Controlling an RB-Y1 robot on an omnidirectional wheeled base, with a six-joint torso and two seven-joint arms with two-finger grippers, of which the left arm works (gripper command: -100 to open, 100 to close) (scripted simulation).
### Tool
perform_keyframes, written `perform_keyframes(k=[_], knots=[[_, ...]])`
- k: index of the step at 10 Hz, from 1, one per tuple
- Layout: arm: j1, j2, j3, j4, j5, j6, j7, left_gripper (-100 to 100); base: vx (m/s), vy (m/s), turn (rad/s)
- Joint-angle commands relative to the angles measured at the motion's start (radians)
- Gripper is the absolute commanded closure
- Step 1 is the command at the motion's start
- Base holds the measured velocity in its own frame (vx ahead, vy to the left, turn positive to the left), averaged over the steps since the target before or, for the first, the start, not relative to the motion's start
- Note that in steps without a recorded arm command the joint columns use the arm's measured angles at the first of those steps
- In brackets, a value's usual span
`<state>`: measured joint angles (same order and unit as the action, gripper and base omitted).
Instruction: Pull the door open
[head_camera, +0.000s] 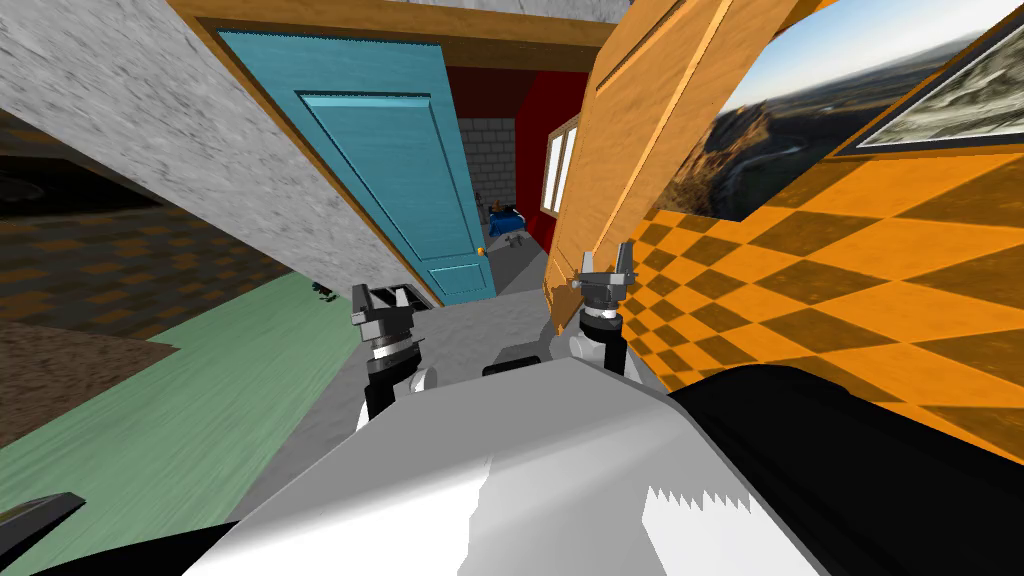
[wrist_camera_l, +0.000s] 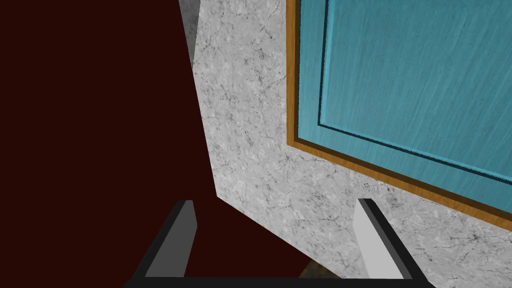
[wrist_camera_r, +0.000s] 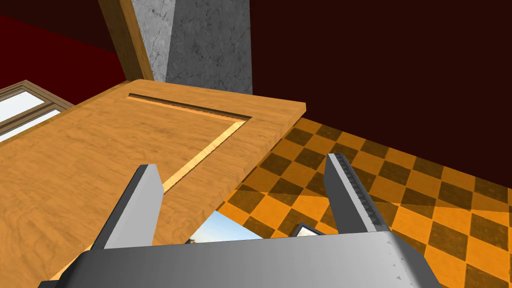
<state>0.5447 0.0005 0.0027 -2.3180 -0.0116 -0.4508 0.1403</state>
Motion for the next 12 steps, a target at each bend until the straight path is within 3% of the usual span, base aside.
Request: perform_keyframes(k=[1,5,12], knots=[[-0.009,0.014,0.012,0.034,-0.009,-0.008,-0.036,-100,0.081,-0.011,-0.046],[-0.024,0.031,0.03,0.086,-0.024,-0.022,-0.092,-100,0.107,-0.012,-0.027],[-0.061,0.062,0.075,0.217,-0.061,-0.055,-0.23,-100,0.112,-0.019,-0.035]])
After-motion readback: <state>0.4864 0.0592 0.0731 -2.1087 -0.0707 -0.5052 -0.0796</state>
